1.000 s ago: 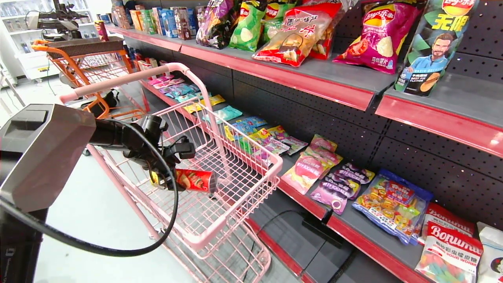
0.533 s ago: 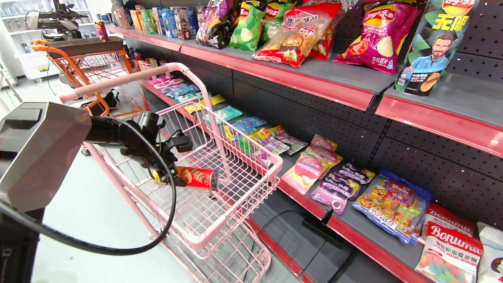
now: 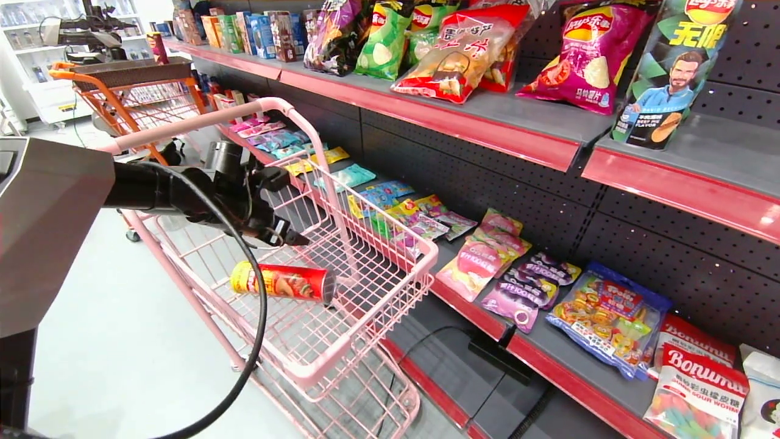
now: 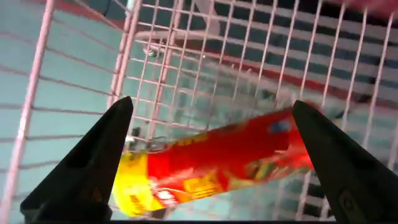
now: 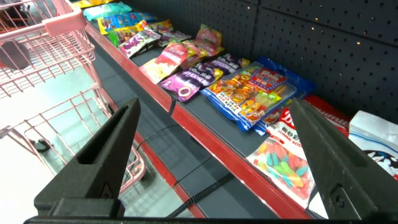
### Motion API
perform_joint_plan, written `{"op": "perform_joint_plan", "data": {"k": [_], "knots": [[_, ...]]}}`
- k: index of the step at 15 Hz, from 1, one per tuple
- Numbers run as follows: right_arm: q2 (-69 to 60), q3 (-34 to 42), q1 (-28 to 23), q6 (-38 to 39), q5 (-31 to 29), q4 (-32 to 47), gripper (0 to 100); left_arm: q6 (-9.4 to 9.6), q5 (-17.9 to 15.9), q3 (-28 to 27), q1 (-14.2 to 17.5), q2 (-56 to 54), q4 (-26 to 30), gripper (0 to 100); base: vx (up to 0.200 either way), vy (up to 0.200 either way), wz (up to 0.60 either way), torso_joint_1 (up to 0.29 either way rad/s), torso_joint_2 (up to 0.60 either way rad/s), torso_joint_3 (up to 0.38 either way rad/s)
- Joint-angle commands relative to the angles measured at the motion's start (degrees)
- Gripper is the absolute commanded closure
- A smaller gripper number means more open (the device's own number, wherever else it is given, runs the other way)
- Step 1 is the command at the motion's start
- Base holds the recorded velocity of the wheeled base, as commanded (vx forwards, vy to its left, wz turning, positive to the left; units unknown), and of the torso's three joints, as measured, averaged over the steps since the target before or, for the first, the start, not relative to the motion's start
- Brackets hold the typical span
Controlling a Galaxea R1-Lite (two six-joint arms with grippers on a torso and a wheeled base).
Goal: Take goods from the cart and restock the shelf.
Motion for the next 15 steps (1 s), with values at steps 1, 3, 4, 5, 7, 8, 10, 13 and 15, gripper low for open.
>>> {"op": "perform_joint_plan", "data": {"k": [1, 3, 4, 5, 7, 8, 10, 13, 15], "knots": [[0.09, 0.00, 0.02, -0.02, 0.02, 0.00, 0, -16.89, 7.06, 1.98, -5.55, 0.12, -7.28, 0, 0.000, 0.000, 0.00, 0.000, 0.00, 0.000], [0.79, 0.00, 0.11, -0.02, 0.02, 0.00, 0, -37.72, 13.21, -0.13, -10.30, 2.59, -7.55, 0, 0.000, 0.000, 0.00, 0.000, 0.00, 0.000], [0.79, 0.00, 0.19, -0.02, 0.02, 0.00, 0, -43.61, 14.44, -0.57, -11.18, 3.46, -7.55, 0, 0.000, 0.000, 0.00, 0.000, 0.00, 0.000], [0.79, 0.00, 0.19, -0.02, 0.02, 0.00, 0, -49.50, 16.64, -1.45, -11.71, 4.61, -7.55, 0, 0.000, 0.000, 0.00, 0.000, 0.00, 0.000], [0.79, 0.00, 0.19, -0.02, 0.02, 0.00, 0, -60.75, 19.36, -3.39, -11.97, 6.72, -5.79, 0, 0.000, 0.000, 0.00, 0.000, 0.00, 0.000], [0.79, 0.00, 0.19, -0.02, 0.02, -0.09, 0, -67.87, 19.36, -4.26, -11.97, 6.63, -0.60, 0, 0.000, 0.000, 0.00, 0.000, 0.00, 0.000], [0.79, 0.00, 0.19, -0.02, 0.02, 0.00, 0, -77.62, 19.10, -8.57, -11.71, 6.54, 5.46, 0, 0.000, 0.000, 0.00, 0.000, 0.00, 0.000], [0.79, 0.00, 0.19, -0.02, 0.02, 0.00, 0, -82.81, 18.22, -13.23, -11.71, 4.87, 13.19, 0, 0.000, 0.000, 0.00, 0.000, 0.00, 0.000], [0.79, 0.00, 0.19, -0.02, 0.02, 0.00, 0, -84.57, 18.13, -13.85, -11.62, 3.55, 17.41, 0, 0.000, 0.000, 0.00, 0.000, 0.00, 0.000]]}}
